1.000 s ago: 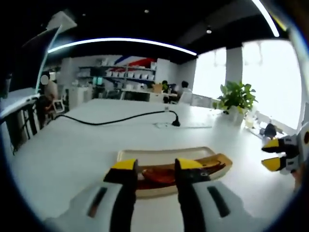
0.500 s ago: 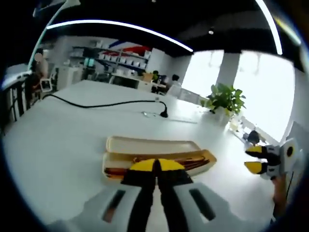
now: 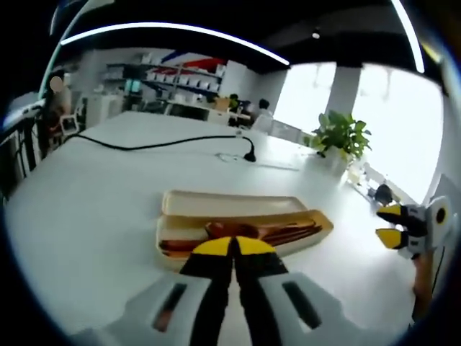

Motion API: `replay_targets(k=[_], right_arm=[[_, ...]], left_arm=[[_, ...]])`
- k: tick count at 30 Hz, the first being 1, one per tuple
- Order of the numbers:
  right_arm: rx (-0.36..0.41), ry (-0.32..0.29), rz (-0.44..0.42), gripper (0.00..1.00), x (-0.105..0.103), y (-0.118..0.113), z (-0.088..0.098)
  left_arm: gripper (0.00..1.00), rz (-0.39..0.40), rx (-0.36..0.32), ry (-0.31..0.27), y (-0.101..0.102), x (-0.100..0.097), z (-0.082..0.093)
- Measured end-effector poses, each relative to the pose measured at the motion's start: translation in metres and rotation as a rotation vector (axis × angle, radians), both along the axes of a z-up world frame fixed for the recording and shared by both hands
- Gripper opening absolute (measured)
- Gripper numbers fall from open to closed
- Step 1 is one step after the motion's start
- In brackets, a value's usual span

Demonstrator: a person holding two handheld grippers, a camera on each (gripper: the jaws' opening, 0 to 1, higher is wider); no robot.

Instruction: Arrange the utensils inside the cutlery case until each visible utensil rests in its matching compartment.

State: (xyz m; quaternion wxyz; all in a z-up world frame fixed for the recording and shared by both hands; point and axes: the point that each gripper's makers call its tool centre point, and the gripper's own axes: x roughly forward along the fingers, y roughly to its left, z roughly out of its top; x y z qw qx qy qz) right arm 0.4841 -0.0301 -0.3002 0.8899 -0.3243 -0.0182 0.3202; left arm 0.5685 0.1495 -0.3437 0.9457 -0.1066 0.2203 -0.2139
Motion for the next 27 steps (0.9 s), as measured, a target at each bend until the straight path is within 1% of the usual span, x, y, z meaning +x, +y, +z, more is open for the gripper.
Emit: replay_targets(k=[4,6,9,16,17,18,20,22,25,27], right_arm=[[0.0,0.0,-0.002,0.14,0.001,-0.001,0.0],[0.0,0.002,-0.003,0.14,0.001,-0.001,0.0],[-0.001,0.005,-0.003,0.14,0.001,-0.001,-0.001],[-0.002,0.007,-0.003,0.14,0.002,-0.001,-0.001],[-0.002,0.007,-0.003,0.14,0.002,-0.001,-0.001],[-0.002,0.007,-0.003,0.14,0.002,-0.001,-0.001],[-0.002,0.008,-0.003,0.14,0.002,-0.001,-0.001],[-0.001,0.007,-0.003,0.14,0.002,-0.001,-0.001],[-0.001,0.01,-0.004,0.14,0.002,-0.001,-0.002],[-0.004,0.012,-0.003,0.14,0.002,0.0,-0.003]], left_arm=[[0.01,0.009,0.004,-0.006,0.001,0.004,0.0],[0.01,0.023,0.006,-0.02,0.001,0.01,0.003],[0.01,0.022,0.033,-0.016,0.0,0.013,0.0],[0.01,0.026,0.023,-0.014,0.001,0.017,0.001],[0.01,0.03,0.024,-0.016,0.002,0.017,0.001],[0.01,0.036,0.026,-0.029,0.002,0.02,0.003],[0.01,0.034,0.005,-0.042,-0.001,0.02,0.006],[0.01,0.012,-0.034,-0.049,-0.008,0.018,0.011],[0.01,-0.005,-0.05,-0.049,-0.015,0.016,0.013],[0.01,-0.029,-0.05,-0.035,-0.022,0.014,0.011]])
